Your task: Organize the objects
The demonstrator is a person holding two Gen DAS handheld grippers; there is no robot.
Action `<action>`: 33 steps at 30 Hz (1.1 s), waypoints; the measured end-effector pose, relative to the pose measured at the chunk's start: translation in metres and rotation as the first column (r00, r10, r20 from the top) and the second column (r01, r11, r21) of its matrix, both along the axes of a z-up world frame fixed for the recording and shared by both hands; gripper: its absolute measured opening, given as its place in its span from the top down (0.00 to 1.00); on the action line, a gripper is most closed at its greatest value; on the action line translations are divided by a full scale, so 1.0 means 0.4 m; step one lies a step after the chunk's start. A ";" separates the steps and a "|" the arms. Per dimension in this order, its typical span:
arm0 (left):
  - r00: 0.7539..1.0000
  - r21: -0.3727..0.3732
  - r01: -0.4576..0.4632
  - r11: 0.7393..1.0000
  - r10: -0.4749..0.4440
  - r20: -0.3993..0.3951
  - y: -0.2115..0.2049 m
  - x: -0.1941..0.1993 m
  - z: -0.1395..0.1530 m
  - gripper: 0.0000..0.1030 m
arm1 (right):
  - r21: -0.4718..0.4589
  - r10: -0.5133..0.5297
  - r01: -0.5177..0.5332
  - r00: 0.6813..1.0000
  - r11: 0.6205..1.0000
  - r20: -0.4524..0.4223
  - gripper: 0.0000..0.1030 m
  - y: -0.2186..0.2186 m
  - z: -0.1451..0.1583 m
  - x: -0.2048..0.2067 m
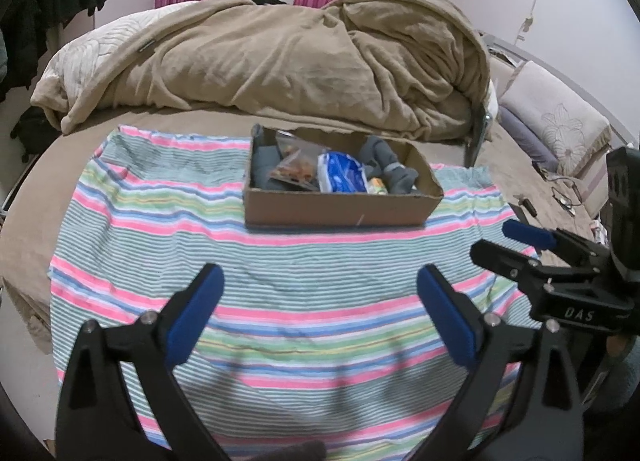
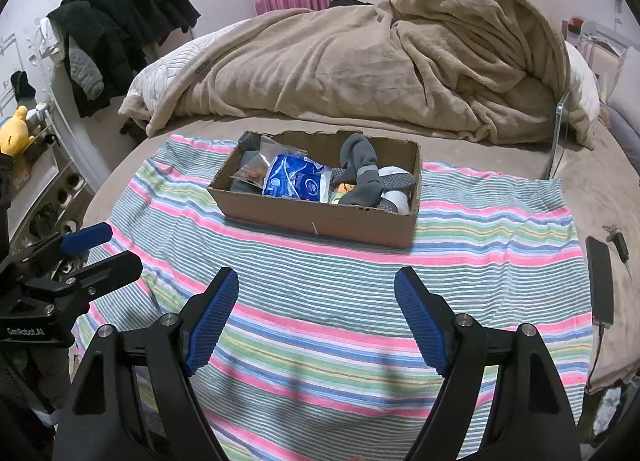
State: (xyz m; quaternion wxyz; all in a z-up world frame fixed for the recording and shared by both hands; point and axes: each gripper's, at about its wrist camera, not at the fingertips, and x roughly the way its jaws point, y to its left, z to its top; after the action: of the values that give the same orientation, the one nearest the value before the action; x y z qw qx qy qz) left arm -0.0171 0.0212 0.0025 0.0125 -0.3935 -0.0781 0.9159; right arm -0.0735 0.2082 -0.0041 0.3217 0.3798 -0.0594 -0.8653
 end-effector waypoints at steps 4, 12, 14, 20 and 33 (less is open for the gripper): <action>1.000 -0.001 -0.002 1.000 0.002 0.000 0.001 0.000 0.000 0.05 | 0.000 -0.001 0.001 1.000 1.000 0.000 0.20 0.000 0.000 0.000; 1.000 -0.005 -0.002 1.000 0.002 0.007 -0.003 -0.004 -0.006 0.05 | 0.002 0.001 -0.001 1.000 1.000 0.001 0.20 0.001 0.000 -0.001; 1.000 -0.006 -0.003 1.000 0.003 0.007 -0.004 -0.004 -0.007 0.05 | 0.004 0.003 -0.003 1.000 1.000 0.003 0.20 -0.001 -0.002 -0.002; 1.000 -0.005 -0.009 1.000 0.009 0.006 -0.009 -0.006 -0.008 0.04 | 0.010 0.006 -0.006 1.000 1.000 0.006 0.20 -0.005 -0.006 -0.007; 1.000 0.004 -0.024 1.000 0.024 0.015 -0.030 -0.008 -0.009 0.04 | 0.021 0.012 -0.012 1.000 1.000 0.007 0.20 -0.018 0.002 -0.009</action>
State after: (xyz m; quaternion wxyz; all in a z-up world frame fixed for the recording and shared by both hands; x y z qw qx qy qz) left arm -0.0202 0.0094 -0.0012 0.0018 -0.3992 -0.0851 0.9129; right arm -0.0771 0.2012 -0.0034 0.3228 0.3865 -0.0493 -0.8625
